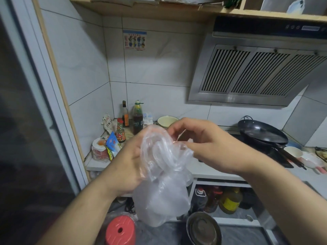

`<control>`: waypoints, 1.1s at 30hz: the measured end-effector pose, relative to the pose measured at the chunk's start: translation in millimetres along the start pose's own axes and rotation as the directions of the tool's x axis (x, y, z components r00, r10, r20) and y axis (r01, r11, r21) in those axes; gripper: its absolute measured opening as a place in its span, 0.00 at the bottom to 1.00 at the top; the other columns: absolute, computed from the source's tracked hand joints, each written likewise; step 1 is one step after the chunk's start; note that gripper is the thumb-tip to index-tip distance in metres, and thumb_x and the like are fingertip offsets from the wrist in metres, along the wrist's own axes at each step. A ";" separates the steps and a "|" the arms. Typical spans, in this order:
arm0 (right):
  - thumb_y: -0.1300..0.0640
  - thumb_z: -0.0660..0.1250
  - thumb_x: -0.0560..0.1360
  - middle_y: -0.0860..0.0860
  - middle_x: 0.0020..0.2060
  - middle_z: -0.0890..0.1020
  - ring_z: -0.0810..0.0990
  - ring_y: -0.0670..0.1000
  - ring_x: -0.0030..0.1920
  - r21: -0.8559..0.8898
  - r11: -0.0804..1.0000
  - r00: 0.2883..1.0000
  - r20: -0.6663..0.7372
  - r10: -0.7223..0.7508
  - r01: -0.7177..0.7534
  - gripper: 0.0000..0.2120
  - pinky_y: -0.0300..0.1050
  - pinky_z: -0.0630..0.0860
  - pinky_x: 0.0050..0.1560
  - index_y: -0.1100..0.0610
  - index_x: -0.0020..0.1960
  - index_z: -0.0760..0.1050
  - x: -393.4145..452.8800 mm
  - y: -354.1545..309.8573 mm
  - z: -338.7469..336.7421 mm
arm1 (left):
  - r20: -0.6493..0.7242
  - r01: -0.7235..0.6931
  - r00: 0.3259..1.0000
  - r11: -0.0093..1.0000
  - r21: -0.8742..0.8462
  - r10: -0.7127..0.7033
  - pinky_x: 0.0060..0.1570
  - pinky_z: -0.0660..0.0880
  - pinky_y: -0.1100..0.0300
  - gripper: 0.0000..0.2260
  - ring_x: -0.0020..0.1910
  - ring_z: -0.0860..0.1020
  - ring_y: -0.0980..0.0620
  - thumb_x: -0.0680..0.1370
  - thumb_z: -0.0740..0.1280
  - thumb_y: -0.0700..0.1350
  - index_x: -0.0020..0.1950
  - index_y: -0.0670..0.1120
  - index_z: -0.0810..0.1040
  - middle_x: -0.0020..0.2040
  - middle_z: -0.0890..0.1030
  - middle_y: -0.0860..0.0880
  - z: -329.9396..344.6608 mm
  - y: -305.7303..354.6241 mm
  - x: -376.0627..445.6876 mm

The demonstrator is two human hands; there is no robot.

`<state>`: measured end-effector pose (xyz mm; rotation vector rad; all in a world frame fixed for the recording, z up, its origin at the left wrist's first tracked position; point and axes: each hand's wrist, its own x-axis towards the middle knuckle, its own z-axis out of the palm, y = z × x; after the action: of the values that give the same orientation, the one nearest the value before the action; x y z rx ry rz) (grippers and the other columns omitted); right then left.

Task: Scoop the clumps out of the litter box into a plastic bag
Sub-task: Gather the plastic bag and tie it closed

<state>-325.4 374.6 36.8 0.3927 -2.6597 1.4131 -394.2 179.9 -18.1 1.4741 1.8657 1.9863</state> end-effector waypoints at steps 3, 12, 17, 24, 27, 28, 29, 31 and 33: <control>0.55 0.71 0.76 0.44 0.40 0.82 0.77 0.40 0.33 -0.270 0.961 0.996 -0.040 -0.076 0.063 0.03 0.30 0.71 0.33 0.50 0.45 0.83 -0.8 -5.8 -5.9 | -0.019 -0.001 1.000 0.998 0.069 0.002 0.48 0.75 0.74 0.19 0.48 0.81 0.67 0.68 0.77 0.39 0.54 0.55 0.79 0.47 0.83 0.63 5.2 -0.8 -2.1; 0.55 0.65 0.79 0.48 0.28 0.77 0.68 0.44 0.27 -0.181 0.980 0.932 -0.363 0.010 -0.081 0.09 0.37 0.65 0.28 0.54 0.41 0.78 3.0 8.4 15.8 | -0.062 0.083 0.995 0.979 0.187 -0.072 0.37 0.70 0.64 0.18 0.37 0.72 0.61 0.78 0.63 0.34 0.45 0.60 0.74 0.39 0.76 0.58 11.2 -8.3 3.0; 0.54 0.65 0.79 0.46 0.30 0.78 0.70 0.43 0.28 -0.145 0.988 0.955 -0.297 0.013 -0.058 0.07 0.37 0.68 0.29 0.50 0.43 0.77 -3.7 2.4 9.9 | -0.082 0.205 0.973 0.971 -0.119 -0.216 0.41 0.78 0.64 0.18 0.44 0.80 0.58 0.72 0.65 0.35 0.56 0.55 0.77 0.46 0.82 0.56 7.6 -6.7 2.2; 0.57 0.67 0.77 0.44 0.36 0.77 0.74 0.41 0.36 -0.540 0.834 0.920 -0.261 -0.292 0.111 0.03 0.32 0.68 0.37 0.53 0.45 0.77 -14.5 -14.2 11.6 | 0.074 0.318 0.942 0.799 -0.511 -0.327 0.39 0.79 0.55 0.21 0.41 0.80 0.46 0.79 0.60 0.61 0.51 0.44 0.79 0.43 0.80 0.42 6.3 6.2 9.4; 0.56 0.64 0.77 0.44 0.36 0.77 0.75 0.45 0.38 -0.604 0.793 0.911 -0.280 -0.302 0.077 0.04 0.41 0.72 0.39 0.53 0.44 0.76 -13.0 -11.7 13.0 | 0.068 0.324 0.943 0.862 -0.389 -0.324 0.39 0.76 0.57 0.21 0.38 0.78 0.49 0.79 0.65 0.65 0.48 0.47 0.76 0.41 0.77 0.45 9.6 7.5 10.2; 0.56 0.63 0.77 0.44 0.35 0.77 0.75 0.46 0.37 -0.588 0.807 0.906 -0.311 -0.287 0.054 0.05 0.43 0.73 0.38 0.52 0.44 0.76 -12.5 -10.0 13.2 | 0.053 0.317 0.945 0.869 -0.379 -0.322 0.39 0.75 0.57 0.20 0.38 0.77 0.50 0.78 0.66 0.65 0.46 0.47 0.76 0.40 0.76 0.46 11.7 7.8 10.3; 0.55 0.63 0.77 0.44 0.35 0.78 0.75 0.45 0.37 -0.564 0.825 0.899 -0.346 -0.268 0.029 0.05 0.42 0.73 0.37 0.52 0.44 0.76 -11.9 -7.9 13.1 | 0.042 0.313 0.946 0.870 -0.381 -0.322 0.40 0.74 0.58 0.19 0.37 0.76 0.51 0.78 0.66 0.63 0.44 0.47 0.77 0.39 0.76 0.47 14.1 8.3 10.4; 0.55 0.63 0.78 0.44 0.34 0.79 0.76 0.45 0.35 -0.510 0.860 0.888 -0.398 -0.229 -0.007 0.05 0.40 0.72 0.35 0.51 0.45 0.77 -11.1 -3.6 11.7 | 0.025 0.314 0.944 0.871 -0.378 -0.329 0.40 0.74 0.60 0.19 0.36 0.75 0.51 0.80 0.65 0.61 0.41 0.46 0.77 0.37 0.76 0.47 19.3 10.4 10.4; 0.55 0.64 0.78 0.44 0.33 0.80 0.76 0.44 0.35 -0.472 0.882 0.891 -0.398 -0.218 0.004 0.05 0.35 0.70 0.33 0.51 0.45 0.77 -12.6 -1.6 10.6 | -0.020 0.315 0.938 0.878 -0.361 -0.345 0.39 0.75 0.60 0.16 0.37 0.75 0.51 0.80 0.66 0.58 0.42 0.47 0.77 0.37 0.76 0.46 23.8 11.8 10.9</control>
<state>-312.5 367.3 29.4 0.1483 -2.4238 0.6834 -378.6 201.1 -6.6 0.9198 1.5460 2.0918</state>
